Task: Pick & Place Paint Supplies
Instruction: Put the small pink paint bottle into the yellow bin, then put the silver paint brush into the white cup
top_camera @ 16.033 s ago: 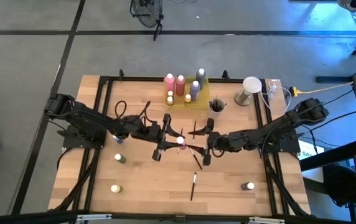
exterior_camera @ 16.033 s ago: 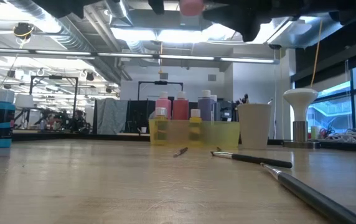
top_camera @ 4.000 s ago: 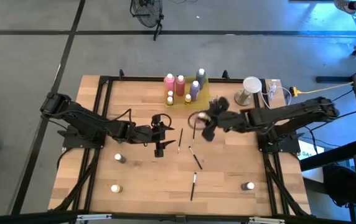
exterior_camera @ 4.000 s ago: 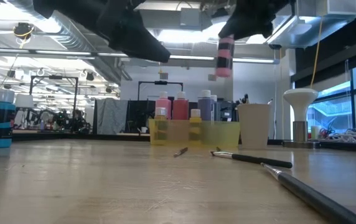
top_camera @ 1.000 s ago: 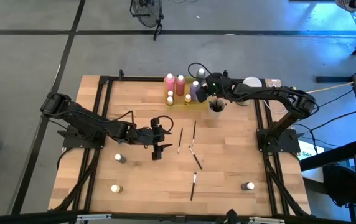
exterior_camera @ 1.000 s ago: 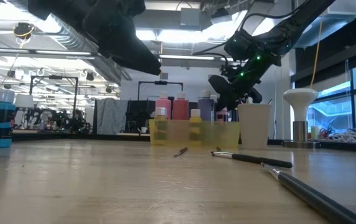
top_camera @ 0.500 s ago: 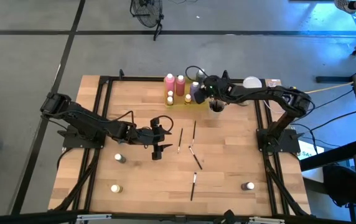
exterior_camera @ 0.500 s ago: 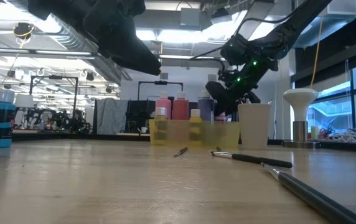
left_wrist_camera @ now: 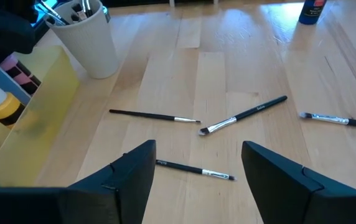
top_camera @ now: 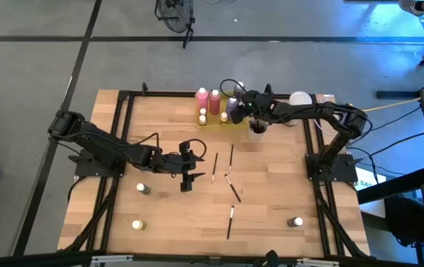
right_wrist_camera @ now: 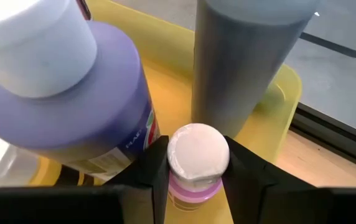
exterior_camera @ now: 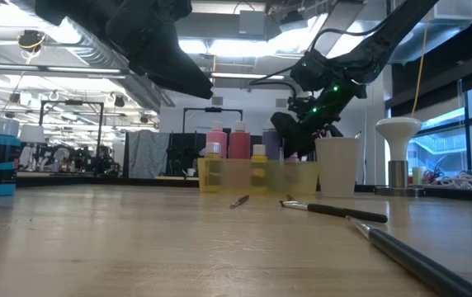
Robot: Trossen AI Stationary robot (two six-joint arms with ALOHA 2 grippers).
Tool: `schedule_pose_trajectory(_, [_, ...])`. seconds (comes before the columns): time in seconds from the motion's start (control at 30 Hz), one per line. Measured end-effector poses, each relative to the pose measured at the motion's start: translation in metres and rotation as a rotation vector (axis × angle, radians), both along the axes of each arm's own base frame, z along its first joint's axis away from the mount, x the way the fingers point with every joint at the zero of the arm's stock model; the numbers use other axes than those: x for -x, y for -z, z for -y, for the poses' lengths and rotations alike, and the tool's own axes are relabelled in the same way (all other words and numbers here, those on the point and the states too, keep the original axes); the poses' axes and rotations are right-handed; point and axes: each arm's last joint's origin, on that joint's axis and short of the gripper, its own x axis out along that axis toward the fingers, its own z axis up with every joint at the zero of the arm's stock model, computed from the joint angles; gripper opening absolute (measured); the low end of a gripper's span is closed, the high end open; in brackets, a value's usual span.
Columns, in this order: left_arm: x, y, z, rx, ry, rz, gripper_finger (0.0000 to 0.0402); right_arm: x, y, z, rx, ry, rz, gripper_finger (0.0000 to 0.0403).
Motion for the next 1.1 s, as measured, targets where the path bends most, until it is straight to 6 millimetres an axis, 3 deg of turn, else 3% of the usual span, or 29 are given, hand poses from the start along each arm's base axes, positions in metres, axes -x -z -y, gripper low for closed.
schedule_pose_trajectory(0.37, [0.000,0.000,0.000,0.000,0.000,0.000,0.0233,0.000,0.000,-0.002,-0.006,-0.004,-0.009,0.0120])
schedule_pose_trajectory(0.67, [0.000,0.000,0.000,0.000,0.000,0.000,0.0233,-0.003,0.001,-0.008,0.004,0.003,-0.010,0.0234])
schedule_pose_trajectory(1.1, [0.000,0.000,0.000,0.000,0.000,0.000,0.0233,-0.002,-0.015,-0.011,0.040,0.017,0.016,0.0248])
